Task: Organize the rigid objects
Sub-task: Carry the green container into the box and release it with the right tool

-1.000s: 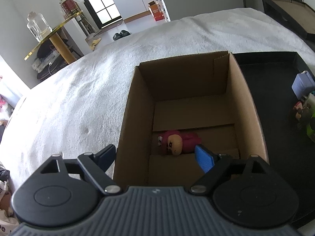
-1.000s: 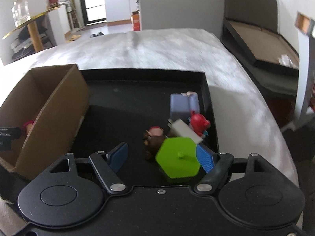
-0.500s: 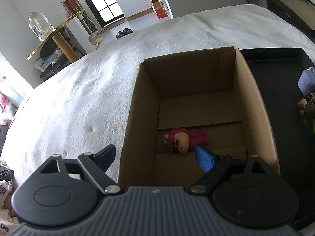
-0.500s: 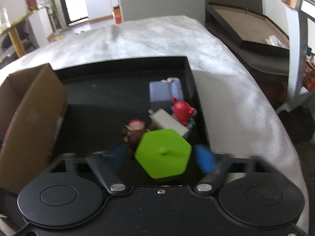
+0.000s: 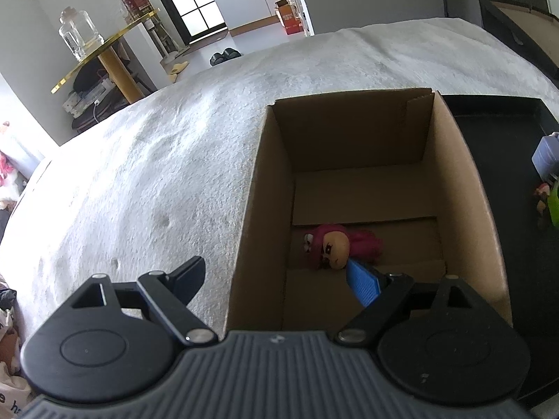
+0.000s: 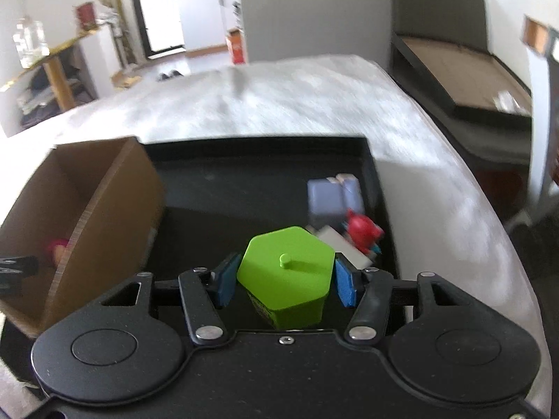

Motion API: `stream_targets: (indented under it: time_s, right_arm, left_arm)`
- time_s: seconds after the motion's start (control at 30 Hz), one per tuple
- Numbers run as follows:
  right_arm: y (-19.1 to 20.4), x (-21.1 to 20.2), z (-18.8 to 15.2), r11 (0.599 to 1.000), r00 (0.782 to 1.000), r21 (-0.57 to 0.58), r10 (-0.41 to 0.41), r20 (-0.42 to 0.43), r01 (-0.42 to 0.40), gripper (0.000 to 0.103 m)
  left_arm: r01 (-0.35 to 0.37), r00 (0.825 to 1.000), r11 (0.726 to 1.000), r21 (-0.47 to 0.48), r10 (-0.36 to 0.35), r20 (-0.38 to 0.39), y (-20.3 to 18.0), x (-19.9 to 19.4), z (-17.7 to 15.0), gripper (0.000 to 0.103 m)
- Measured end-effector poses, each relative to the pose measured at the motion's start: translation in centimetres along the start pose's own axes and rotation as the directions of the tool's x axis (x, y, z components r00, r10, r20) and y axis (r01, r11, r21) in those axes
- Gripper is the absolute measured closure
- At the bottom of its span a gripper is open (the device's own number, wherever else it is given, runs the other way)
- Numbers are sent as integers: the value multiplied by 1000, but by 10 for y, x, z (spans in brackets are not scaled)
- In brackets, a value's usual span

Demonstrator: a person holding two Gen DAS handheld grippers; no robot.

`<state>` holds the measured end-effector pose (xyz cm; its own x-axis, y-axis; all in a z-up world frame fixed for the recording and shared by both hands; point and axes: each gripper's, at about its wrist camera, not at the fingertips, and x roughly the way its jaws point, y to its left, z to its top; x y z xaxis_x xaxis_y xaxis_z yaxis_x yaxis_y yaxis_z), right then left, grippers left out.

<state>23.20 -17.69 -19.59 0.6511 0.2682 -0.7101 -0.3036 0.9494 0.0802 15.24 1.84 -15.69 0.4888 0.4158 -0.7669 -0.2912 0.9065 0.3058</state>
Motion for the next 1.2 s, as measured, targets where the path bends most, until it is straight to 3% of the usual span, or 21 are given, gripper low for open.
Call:
stream_targets:
  time_s: [0.37,0.7,0.93,1.07,1.2]
  right_arm:
    - [40,-20,16,989,982,-127,101,163,-81,49]
    - [78,-26,27,975,966,-190,157,205,-118,49]
    - [105,-24,33,959,959,-239,201,200,-151,48]
    - [119,-19,33,950,958,-268,214,190,-159,48]
    - [127,-13,32,949,962,-275,209,176,-156,48]
  left_arm:
    - [31,998,999,-30,-29,59,16,-6,-7,17]
    - [91,993,995,-52,-86,82,26,-4,-13,22]
    - [128,990,987,-102,-121,67,38,3,-18,54]
    - [146,988,982,-116,-139,66,43,6,-20,84]
    - [165,985,979,-121,-158,69,45,8,-22,91]
